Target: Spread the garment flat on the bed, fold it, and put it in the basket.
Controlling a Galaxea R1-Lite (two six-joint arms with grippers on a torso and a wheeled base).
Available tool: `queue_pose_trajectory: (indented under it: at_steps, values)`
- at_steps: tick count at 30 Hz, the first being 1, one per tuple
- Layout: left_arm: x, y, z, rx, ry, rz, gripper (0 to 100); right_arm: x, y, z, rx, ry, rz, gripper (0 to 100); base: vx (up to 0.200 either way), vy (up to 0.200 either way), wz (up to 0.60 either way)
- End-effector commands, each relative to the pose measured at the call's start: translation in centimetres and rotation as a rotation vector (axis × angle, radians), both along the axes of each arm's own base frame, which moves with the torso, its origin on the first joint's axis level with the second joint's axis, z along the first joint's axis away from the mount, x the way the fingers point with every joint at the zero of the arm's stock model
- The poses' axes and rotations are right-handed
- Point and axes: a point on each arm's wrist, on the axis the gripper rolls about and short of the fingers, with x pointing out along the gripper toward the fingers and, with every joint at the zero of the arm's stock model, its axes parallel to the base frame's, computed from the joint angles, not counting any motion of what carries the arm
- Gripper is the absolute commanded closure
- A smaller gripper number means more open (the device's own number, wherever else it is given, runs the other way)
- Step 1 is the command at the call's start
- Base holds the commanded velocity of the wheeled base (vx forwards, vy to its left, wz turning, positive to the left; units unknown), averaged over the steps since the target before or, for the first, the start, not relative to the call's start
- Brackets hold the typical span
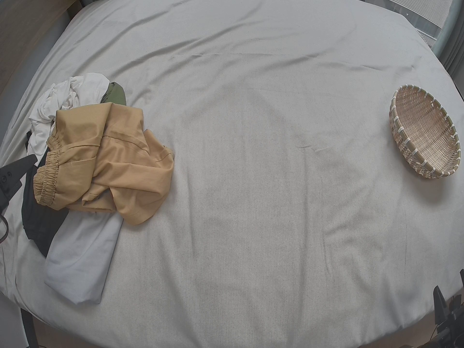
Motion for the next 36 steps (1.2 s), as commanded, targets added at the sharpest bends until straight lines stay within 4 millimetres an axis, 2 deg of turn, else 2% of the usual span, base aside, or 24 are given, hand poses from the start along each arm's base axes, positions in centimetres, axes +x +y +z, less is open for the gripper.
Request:
queue_pose_trajectory:
  at_steps: [1, 9, 16, 26, 32, 36]
  values:
    - [2.2, 1.6, -1.0, -0.029, 0.058, 0.014, 0, 0.0, 0.0, -0.5, 0.0, 0.005, 0.0, 0, 0.0, 0.0, 0.0]
    - [3.9, 2.4, -1.3, -0.051, 0.076, -0.046, 0, 0.0, 0.0, -0.5, 0.0, 0.005, 0.0, 0, 0.0, 0.0, 0.0]
    - [6.7, 3.3, -1.3, -0.051, 0.056, -0.084, 0, 0.0, 0.0, -0.5, 0.0, 0.005, 0.0, 0, 0.0, 0.0, 0.0]
    - [8.4, 3.8, -1.7, -0.059, 0.075, -0.104, 0, 0.0, 0.0, -0.5, 0.0, 0.005, -0.001, 0, 0.0, 0.0, 0.0]
    - [9.4, 3.5, -0.7, -0.055, 0.054, -0.129, 0, 0.0, 0.0, -0.5, 0.0, 0.005, 0.0, 0, 0.0, 0.0, 0.0]
    - [9.9, 2.5, -0.7, -0.053, 0.059, -0.174, 0, 0.0, 0.0, -0.5, 0.0, 0.005, 0.0, 0, 0.0, 0.0, 0.0]
